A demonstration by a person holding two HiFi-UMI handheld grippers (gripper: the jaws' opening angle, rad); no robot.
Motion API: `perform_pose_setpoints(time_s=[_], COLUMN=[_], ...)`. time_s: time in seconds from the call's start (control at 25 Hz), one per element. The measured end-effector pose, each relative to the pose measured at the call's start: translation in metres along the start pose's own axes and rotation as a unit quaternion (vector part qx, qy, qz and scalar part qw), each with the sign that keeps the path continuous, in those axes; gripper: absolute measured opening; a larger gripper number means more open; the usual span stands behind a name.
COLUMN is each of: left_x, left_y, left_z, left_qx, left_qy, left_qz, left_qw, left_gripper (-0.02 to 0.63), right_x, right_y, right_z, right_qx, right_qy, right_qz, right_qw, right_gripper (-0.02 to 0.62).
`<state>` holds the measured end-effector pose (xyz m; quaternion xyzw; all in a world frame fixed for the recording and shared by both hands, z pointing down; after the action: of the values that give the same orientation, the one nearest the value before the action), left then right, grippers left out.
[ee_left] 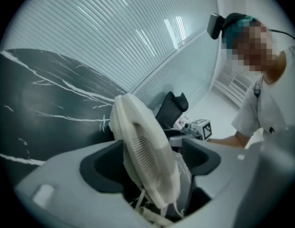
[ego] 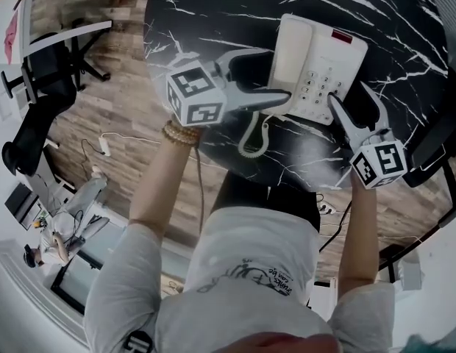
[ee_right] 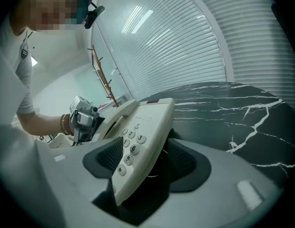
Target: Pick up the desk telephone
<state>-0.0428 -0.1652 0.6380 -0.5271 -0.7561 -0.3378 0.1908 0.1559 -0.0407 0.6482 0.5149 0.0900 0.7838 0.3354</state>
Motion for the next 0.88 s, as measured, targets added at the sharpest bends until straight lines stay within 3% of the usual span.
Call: perform_pose_setpoints(time_s=[0.48,0.88], left_x=[-0.004,0.001], left_y=[0.018,0.019], left_z=[-0.004,-0.001], left_qx=[-0.044,-0.062], left_qy=[0.019,-0.004], left_qz=[-0.045,-0.011], left_qw=[0.9978,0.9980], left_gripper=[0.402,0.373], right_x=[0.000,0.004], right_y=[0.018,0.020], right_z=[-0.003,-0.009], right_qx=[-0.013,0.023], right_qy=[-0.017,0.005], right_qz=[-0.026,-0.002], right_qw=[0.999,1.000], right_gripper=[0.327,0.308])
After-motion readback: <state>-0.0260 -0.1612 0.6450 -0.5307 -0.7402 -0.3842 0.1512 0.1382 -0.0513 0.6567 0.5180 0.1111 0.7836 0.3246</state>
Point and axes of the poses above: the fingertips, and each gripper's own axes: y forward along the fingers, z to its right, x out of its underside, the point moved 7 cm from there along -y, backward along the fingers, and after that the axes turned 1 degree about -x, right-handed, at the moved point
